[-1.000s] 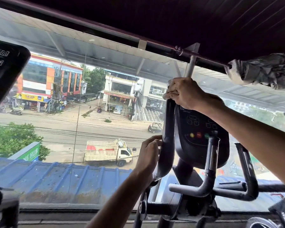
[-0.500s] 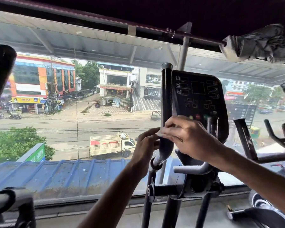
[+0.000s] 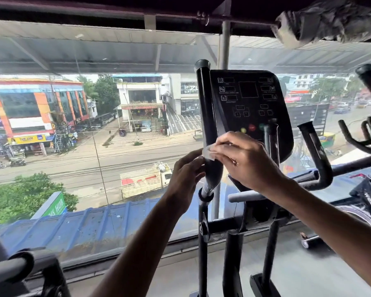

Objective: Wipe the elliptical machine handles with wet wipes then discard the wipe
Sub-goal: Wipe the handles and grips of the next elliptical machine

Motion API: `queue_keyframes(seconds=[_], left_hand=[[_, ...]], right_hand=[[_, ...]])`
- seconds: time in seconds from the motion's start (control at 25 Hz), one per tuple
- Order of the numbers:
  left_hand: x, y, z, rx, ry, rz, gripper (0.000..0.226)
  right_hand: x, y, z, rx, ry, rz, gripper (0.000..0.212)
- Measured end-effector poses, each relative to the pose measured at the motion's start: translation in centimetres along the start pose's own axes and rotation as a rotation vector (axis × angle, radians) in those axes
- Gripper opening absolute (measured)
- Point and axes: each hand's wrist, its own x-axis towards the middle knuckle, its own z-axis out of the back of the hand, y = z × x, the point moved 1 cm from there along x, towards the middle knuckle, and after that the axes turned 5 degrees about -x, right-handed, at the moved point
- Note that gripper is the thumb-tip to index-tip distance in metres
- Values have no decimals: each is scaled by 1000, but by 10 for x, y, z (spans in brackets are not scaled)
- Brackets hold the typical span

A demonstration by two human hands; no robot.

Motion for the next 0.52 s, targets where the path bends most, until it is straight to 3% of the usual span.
queue_keyframes(seconds=[0.08, 0.24, 0.36, 0.52], left_hand=[[0, -1, -2, 16, 7, 15, 27], [0, -4, -1, -3, 13, 54, 30], [0, -6, -6, -4, -17, 56, 32], [-2, -7, -9, 16, -34, 61, 29]], right_hand=[[-6, 9, -8, -42, -105, -110, 15], [-39, 34, -20, -36, -139, -116, 18], [-47, 50, -34, -24, -353, -346, 16], [-65, 82, -59, 86, -493, -582, 14]])
